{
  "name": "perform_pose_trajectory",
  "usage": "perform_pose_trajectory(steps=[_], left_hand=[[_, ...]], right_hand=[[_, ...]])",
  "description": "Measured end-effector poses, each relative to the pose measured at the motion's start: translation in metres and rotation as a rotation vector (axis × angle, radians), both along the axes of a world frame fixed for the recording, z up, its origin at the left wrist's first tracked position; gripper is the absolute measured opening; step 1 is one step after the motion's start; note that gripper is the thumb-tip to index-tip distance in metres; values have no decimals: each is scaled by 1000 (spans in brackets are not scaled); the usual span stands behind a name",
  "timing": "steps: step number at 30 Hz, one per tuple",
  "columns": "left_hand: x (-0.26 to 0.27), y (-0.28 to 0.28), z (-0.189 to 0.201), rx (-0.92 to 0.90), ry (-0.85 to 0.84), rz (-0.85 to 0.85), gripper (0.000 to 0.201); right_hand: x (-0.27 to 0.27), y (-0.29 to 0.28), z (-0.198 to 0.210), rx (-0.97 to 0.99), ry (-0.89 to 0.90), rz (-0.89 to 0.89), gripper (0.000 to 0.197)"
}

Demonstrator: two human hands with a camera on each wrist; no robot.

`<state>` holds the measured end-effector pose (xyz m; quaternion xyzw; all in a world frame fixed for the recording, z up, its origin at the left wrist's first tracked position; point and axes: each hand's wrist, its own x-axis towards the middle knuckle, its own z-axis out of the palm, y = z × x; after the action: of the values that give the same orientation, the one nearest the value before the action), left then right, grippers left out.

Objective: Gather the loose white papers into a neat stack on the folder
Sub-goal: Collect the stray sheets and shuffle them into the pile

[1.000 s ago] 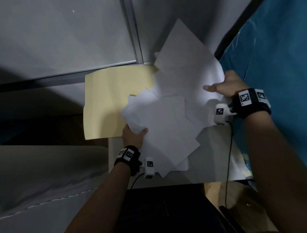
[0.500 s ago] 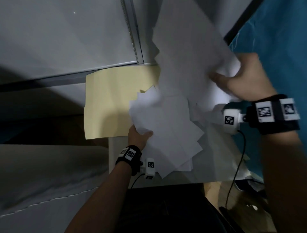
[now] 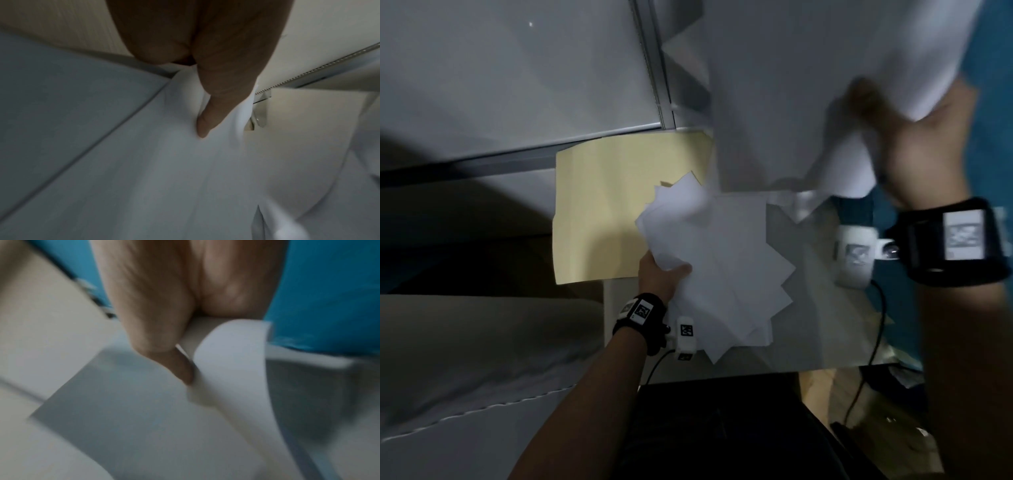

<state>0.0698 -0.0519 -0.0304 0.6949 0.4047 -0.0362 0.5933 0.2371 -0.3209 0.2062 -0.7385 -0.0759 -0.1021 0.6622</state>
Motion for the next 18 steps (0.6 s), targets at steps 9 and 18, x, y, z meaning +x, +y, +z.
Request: perform_pose_trajectory(steps=[9, 18], left_hand=[[0, 7, -2, -93, 38, 106, 43], [-1, 3, 0, -216, 31, 206, 33]], right_hand=[[-39, 25, -183, -436, 752, 216, 45], [-42, 19, -209, -597, 840, 518, 58]])
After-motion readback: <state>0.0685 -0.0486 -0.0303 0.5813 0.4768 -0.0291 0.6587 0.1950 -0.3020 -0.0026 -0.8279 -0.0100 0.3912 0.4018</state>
